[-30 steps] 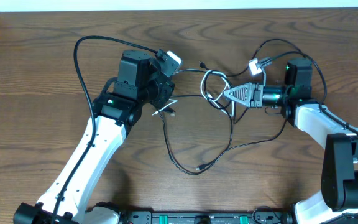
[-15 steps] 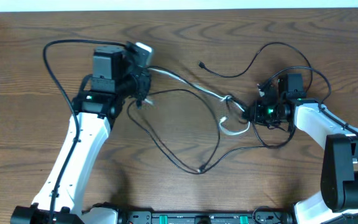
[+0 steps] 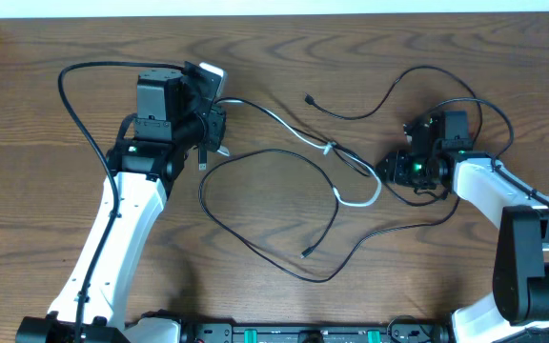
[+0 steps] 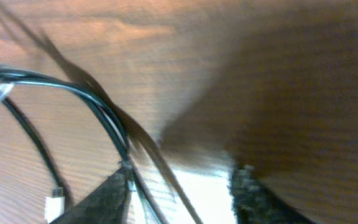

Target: Untangle cables

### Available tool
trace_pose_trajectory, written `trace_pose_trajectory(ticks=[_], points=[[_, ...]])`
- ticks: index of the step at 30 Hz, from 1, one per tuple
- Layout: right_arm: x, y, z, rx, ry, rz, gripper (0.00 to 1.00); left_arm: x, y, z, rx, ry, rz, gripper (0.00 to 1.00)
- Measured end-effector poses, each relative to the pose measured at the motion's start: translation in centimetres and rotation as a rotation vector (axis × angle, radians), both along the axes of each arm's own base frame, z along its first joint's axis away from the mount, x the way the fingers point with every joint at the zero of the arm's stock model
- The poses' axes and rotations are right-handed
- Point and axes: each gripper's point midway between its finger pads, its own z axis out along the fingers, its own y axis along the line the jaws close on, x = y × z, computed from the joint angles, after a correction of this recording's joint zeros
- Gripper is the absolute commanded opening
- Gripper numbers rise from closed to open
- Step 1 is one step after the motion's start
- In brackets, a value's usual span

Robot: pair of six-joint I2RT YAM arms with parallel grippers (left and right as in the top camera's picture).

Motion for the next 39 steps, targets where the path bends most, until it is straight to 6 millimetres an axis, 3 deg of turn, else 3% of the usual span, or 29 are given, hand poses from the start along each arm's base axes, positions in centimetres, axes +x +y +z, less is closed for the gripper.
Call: trace_pose_trajectory(ticks=[12,19,24,28,33,39], points=[[3.5,5.3,4.8,0.249,-0.260,0.159,0.88,-1.3,0.1,-1.2,-0.002,0.073,-0.007,0.08],[3.4,10.6,7.1,0.310,-0.381,0.312,0.86,-2.0,-1.7,-1.0,-0.076,0.092,-0.084,0.08],[2.2,13.5,7.0,0.291,-0.389,0.375,0.81,-2.2,-1.9,-1.0,-0.087,0.098,-0.095,0.08],[2.2,14.3,6.3,0.221,-0.397,0.367,0.68,-2.6,-2.5,-1.0,-0.113,0.114,-0.120,0.08],[3.3,13.7,5.6,0.096,-0.430,0.309,0.68,-3.2,-4.1,-1.3,-0.177,0.144,-0.191,0.08],[5.0,13.1,6.4,0.052,-0.507,0.264,0.62,-3.8,-5.8,-1.6,-0.192,0.163,-0.243,0.08]])
